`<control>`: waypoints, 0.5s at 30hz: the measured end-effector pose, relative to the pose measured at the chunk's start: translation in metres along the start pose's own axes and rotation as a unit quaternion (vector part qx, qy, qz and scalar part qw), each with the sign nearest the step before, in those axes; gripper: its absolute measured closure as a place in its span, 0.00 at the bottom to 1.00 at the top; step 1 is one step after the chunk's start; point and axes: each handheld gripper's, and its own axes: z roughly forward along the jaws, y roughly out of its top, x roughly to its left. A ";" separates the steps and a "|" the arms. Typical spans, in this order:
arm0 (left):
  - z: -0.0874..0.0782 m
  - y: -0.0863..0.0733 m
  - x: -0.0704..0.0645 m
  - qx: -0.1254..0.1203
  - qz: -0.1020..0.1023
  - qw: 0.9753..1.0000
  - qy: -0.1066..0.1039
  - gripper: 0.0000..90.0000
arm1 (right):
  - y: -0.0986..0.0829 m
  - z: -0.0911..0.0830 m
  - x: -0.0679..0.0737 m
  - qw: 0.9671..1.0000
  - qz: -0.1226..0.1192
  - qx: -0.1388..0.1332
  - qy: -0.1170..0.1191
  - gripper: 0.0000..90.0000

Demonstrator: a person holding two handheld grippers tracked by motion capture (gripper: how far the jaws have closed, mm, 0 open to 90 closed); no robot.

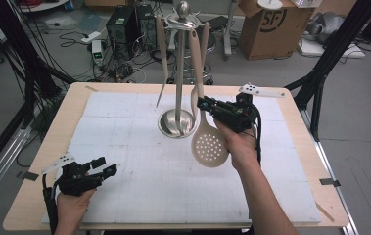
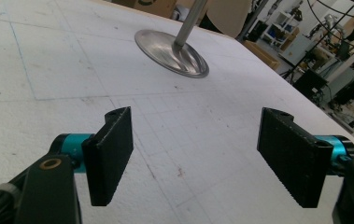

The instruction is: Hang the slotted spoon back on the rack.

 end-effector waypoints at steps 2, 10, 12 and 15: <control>0.000 0.000 0.000 0.002 0.001 1.000 0.000 0.31 | 0.000 0.002 -0.002 1.000 0.000 -0.001 -0.001 0.87; -0.002 0.000 0.000 0.000 0.001 1.000 0.002 0.31 | -0.001 0.022 -0.008 1.000 0.002 0.014 0.007 0.87; -0.003 0.000 0.000 -0.002 -0.001 1.000 0.001 0.31 | -0.003 0.026 -0.010 1.000 0.004 0.019 0.011 0.87; -0.004 0.000 0.001 -0.003 -0.001 1.000 0.002 0.31 | -0.004 0.030 -0.011 1.000 0.007 0.018 0.015 0.86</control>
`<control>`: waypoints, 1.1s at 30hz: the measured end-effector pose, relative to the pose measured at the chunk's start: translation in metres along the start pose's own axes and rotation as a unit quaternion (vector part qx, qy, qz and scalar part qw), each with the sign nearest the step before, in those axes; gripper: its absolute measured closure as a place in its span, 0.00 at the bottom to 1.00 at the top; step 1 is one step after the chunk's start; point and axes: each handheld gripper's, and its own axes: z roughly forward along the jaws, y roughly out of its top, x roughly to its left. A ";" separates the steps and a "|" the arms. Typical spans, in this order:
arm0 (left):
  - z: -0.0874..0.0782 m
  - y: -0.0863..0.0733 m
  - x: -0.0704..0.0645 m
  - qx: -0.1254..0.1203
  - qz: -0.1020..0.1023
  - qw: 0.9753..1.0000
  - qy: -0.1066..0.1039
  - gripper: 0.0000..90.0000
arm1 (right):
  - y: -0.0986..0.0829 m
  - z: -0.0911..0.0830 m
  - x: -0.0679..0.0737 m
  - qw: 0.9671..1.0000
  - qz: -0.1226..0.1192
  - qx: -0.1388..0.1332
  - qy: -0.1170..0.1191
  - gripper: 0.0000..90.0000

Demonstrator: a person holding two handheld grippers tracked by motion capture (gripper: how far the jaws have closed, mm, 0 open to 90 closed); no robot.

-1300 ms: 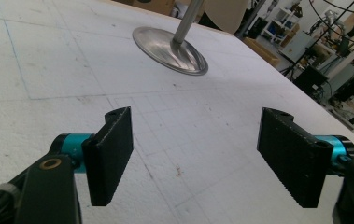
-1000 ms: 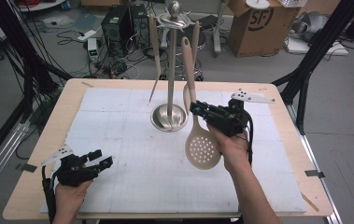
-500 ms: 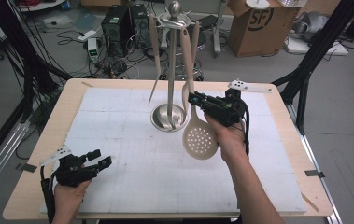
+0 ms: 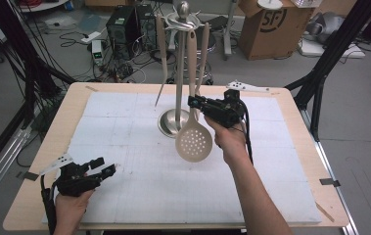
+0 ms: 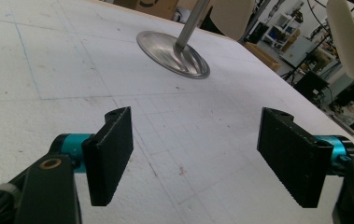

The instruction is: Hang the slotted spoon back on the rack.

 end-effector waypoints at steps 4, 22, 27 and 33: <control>-0.001 0.000 0.000 -0.002 -0.001 1.000 0.000 0.31 | -0.001 0.003 -0.007 1.000 0.031 -0.002 0.001 0.83; 0.001 -0.001 -0.001 0.004 0.003 1.000 -0.001 0.31 | -0.005 -0.008 -0.011 0.998 0.039 0.012 -0.049 0.33; 0.003 -0.001 -0.002 0.004 0.006 1.000 -0.002 0.30 | -0.017 -0.019 -0.015 0.997 0.057 0.005 -0.051 0.24; 0.004 -0.001 -0.003 0.005 0.008 1.000 -0.001 0.30 | -0.032 -0.034 -0.019 0.998 0.047 0.000 -0.046 0.20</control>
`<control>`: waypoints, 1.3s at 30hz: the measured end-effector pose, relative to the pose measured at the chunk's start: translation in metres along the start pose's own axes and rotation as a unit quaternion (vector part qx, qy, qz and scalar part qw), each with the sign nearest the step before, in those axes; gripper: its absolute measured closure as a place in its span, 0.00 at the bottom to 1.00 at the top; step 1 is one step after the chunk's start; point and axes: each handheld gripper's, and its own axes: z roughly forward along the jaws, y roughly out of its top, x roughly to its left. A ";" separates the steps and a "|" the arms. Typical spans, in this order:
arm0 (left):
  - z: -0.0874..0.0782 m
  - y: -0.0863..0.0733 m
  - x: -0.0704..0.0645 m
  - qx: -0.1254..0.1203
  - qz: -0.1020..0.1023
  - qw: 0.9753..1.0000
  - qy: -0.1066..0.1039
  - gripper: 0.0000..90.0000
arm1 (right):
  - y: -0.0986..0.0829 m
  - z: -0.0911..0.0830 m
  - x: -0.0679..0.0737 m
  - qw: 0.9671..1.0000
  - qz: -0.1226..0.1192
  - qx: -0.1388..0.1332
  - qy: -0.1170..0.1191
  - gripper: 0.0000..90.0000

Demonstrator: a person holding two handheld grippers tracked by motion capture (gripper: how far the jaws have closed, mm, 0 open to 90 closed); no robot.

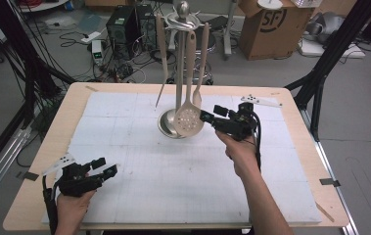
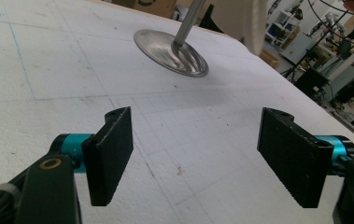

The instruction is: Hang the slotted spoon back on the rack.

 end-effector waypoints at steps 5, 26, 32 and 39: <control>0.004 0.001 -0.001 0.003 0.003 1.000 -0.003 0.30 | -0.013 -0.007 -0.004 1.000 -0.008 0.008 -0.005 0.18; 0.025 0.004 -0.005 0.013 0.010 1.000 -0.021 0.30 | -0.070 -0.047 -0.023 0.999 -0.005 0.020 -0.033 0.18; 0.030 0.005 -0.006 0.017 0.011 0.999 -0.025 0.30 | -0.084 -0.053 -0.027 0.999 0.001 0.024 -0.036 0.18; 0.034 0.006 -0.007 0.020 0.013 0.999 -0.030 0.30 | -0.098 -0.062 -0.030 0.999 0.002 0.024 -0.040 0.18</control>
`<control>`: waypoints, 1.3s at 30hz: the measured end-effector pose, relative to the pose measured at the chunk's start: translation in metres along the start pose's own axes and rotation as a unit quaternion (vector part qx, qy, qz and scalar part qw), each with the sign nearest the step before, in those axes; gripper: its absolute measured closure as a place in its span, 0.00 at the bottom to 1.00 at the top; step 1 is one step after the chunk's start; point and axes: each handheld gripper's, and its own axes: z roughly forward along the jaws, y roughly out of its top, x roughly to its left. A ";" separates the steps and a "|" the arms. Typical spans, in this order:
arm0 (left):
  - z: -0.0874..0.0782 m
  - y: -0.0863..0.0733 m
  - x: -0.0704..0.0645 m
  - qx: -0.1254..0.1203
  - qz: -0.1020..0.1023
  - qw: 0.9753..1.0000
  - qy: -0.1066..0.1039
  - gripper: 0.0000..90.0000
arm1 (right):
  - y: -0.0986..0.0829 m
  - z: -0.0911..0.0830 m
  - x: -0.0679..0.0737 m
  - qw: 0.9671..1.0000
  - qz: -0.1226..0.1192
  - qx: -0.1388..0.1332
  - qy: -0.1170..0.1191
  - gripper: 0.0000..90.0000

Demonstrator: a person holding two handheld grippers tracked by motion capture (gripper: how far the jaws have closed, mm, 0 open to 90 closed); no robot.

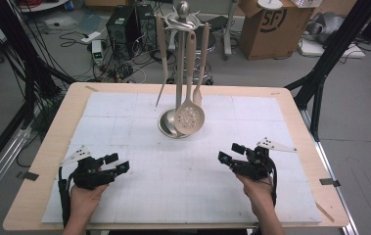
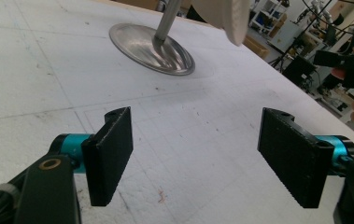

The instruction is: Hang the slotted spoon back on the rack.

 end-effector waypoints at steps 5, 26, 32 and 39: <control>0.003 0.000 -0.001 0.004 0.001 1.000 -0.002 0.30 | -0.005 -0.004 -0.004 1.000 0.005 0.011 -0.008 0.16; 0.013 -0.001 -0.010 -0.001 0.004 0.999 -0.041 0.29 | -0.028 -0.030 -0.011 0.999 -0.029 0.023 -0.039 0.15; 0.019 -0.001 -0.015 0.006 0.012 0.999 -0.053 0.29 | -0.035 -0.027 -0.015 0.999 -0.024 0.030 -0.039 0.15; 0.019 0.000 -0.016 0.007 0.019 0.998 -0.053 0.29 | -0.039 -0.022 -0.015 0.998 -0.024 0.032 -0.039 0.15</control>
